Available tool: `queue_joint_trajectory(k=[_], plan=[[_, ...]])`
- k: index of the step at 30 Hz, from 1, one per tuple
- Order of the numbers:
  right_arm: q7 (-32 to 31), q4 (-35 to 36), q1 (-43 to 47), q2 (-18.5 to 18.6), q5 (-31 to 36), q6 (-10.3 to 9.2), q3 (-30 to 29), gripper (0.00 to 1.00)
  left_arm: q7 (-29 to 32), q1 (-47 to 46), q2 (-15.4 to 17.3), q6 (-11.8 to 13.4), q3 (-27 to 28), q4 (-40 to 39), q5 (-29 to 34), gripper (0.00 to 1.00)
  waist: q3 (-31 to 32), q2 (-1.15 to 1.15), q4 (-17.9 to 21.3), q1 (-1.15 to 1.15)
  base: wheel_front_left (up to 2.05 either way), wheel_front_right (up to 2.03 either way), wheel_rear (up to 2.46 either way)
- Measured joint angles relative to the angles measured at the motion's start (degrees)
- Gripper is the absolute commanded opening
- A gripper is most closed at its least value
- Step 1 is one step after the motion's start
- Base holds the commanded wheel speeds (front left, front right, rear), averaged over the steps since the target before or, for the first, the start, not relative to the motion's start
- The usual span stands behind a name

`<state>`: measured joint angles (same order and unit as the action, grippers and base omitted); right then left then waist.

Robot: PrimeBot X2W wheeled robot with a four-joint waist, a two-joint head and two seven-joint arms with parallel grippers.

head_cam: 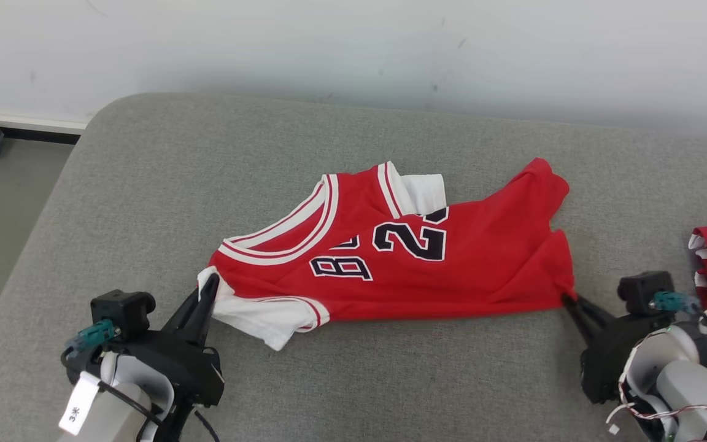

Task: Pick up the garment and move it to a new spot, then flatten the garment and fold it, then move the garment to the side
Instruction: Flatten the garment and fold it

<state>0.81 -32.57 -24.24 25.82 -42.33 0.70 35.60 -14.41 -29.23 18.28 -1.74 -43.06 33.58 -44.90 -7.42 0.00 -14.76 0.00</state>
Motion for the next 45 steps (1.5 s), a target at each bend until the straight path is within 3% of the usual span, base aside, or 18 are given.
queue_joint_trajectory(k=[6, 7, 8, 10, 13, 15, 16, 17, 30, 40, 45], plan=[[1.63, 0.99, -0.42, 1.27, -0.01, -0.75, -1.36, 0.0, 1.87, 1.08, 0.1, 0.55, -1.21, 2.91, 0.07, 0.0, 0.05, 0.0, 0.47, 0.0, 0.0, 0.0, 0.0], [1.74, 1.12, -0.63, 1.26, -0.01, -0.76, -1.36, 0.0, 2.01, 1.08, -0.08, 0.52, -1.31, 2.99, 0.05, 0.07, 0.08, 0.0, 0.54, 0.0, 0.0, 0.0, 0.0], [1.79, 1.19, -0.82, 1.26, -0.01, -0.77, -1.37, 0.0, 2.49, 1.07, -0.31, 0.23, -1.65, 3.07, 0.05, 0.07, 0.11, 0.0, 0.6, 0.0, 0.0, 0.0, 0.0], [2.1, 1.23, -0.88, 1.23, -0.01, -0.77, -1.32, 0.0, 2.79, 1.09, -0.98, 0.13, -2.18, 3.48, 0.05, 0.28, 0.21, 0.0, 0.72, 0.0, 0.0, 0.0, 0.0], [2.23, 1.26, -0.86, 1.22, -0.01, -0.77, -1.3, 0.0, 3.18, 1.09, -1.42, -0.08, -2.43, 4.09, 0.07, 0.29, 0.32, 0.0, 0.83, 0.0, 0.0, 0.0, 0.0], [2.25, 1.31, -0.86, 1.21, -0.01, -0.78, -1.27, 0.0, 3.77, 1.09, -1.54, -0.11, -2.71, 4.81, 0.1, 0.45, 0.39, 0.0, 0.9, 0.0, 0.0, 0.0, 0.0], [2.25, 1.34, -0.86, 1.2, -0.01, -0.78, -1.24, 0.0, 4.19, 1.09, -1.51, -0.01, -2.87, 5.35, 0.11, 0.85, 0.42, 0.0, 0.91, 0.0, 0.0, 0.0, 0.0], [2.27, 1.34, -0.85, 1.18, -0.01, -0.78, -1.22, 0.0, 4.59, 1.09, -1.44, 0.04, -3.13, 5.94, 0.23, 1.0, 0.46, 0.0, 0.91, 0.0, 0.0, 0.0, 0.0], [3.25, 1.19, -0.48, 0.38, -0.03, -0.79, -1.01, 0.0, 6.01, 0.86, 1.53, 2.68, -4.01, 7.64, 2.88, 1.0, 1.54, 0.0, -0.04, 0.0, 0.0, 0.0, 0.0], [3.15, 1.38, -0.99, -0.94, 0.05, -0.7, 0.24, 0.0, 11.93, -0.08, 2.89, -1.88, -8.62, 8.51, 5.06, 1.0, 1.12, 0.0, 0.9, 0.0, 0.0, 0.0, 0.0], [3.14, 1.21, -1.04, -0.99, 0.07, -0.69, 0.31, 0.0, 13.99, -2.42, 3.66, -2.89, -9.78, 9.23, 5.45, 1.0, 0.47, 0.0, 1.95, 0.0, 0.0, 0.0, 0.0]])
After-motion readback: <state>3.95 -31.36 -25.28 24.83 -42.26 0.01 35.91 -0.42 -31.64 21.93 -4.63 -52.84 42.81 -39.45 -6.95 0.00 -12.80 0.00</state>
